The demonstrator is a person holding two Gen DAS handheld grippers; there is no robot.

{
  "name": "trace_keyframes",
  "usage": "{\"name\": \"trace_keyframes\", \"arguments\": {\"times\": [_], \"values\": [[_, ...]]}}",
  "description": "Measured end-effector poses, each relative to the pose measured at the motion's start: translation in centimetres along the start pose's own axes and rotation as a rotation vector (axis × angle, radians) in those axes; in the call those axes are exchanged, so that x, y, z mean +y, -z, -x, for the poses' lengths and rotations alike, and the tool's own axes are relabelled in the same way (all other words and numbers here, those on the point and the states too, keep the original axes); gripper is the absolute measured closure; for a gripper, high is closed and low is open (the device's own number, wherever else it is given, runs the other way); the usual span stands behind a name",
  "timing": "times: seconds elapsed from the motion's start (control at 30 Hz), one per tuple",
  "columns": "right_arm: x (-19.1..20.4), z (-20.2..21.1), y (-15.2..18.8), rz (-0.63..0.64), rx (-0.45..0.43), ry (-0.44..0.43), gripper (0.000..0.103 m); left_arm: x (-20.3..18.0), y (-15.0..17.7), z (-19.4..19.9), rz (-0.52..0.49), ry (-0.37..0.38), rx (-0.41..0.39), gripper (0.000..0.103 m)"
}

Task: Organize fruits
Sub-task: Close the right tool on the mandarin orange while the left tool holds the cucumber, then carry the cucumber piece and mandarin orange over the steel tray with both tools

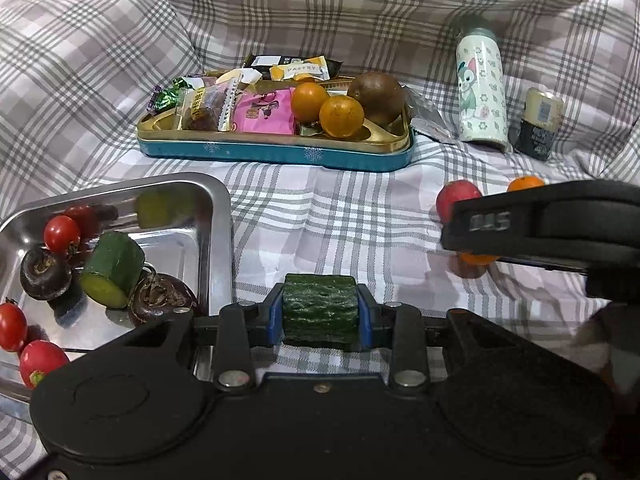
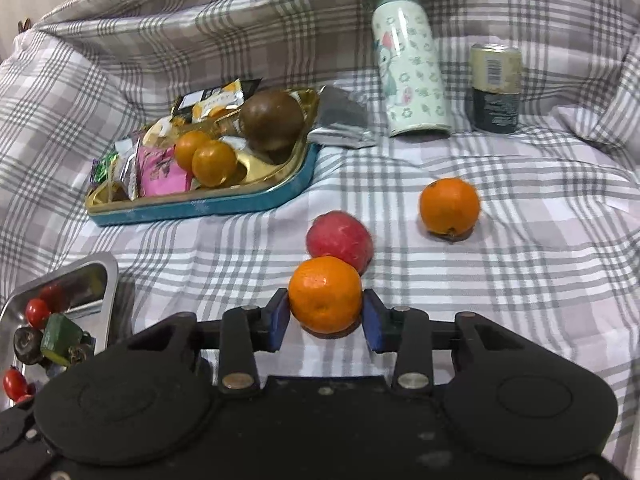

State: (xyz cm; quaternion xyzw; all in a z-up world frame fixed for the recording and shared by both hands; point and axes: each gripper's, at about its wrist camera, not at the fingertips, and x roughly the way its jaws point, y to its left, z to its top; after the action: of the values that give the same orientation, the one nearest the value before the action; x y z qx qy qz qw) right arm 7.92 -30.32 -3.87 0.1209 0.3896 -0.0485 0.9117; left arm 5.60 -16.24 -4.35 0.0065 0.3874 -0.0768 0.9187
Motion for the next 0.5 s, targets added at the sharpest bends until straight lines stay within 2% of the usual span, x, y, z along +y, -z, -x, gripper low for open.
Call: {"name": "trace_keyframes", "arguments": {"times": [0.13, 0.27, 0.5], "values": [[-0.6, 1.2, -0.3, -0.024, -0.042, -0.018, 0.063, 0.8, -0.7, 0.5, 0.061, 0.037, 0.023, 0.059], [-0.8, 2.3, -0.5, -0.042, -0.083, -0.039, 0.063, 1.2, -1.7, 2.6, 0.058, 0.041, -0.025, 0.059], [0.0, 3.5, -0.8, -0.053, -0.128, -0.1, 0.063, 4.5, -3.9, 6.6, 0.099, -0.014, -0.101, 0.059]]}}
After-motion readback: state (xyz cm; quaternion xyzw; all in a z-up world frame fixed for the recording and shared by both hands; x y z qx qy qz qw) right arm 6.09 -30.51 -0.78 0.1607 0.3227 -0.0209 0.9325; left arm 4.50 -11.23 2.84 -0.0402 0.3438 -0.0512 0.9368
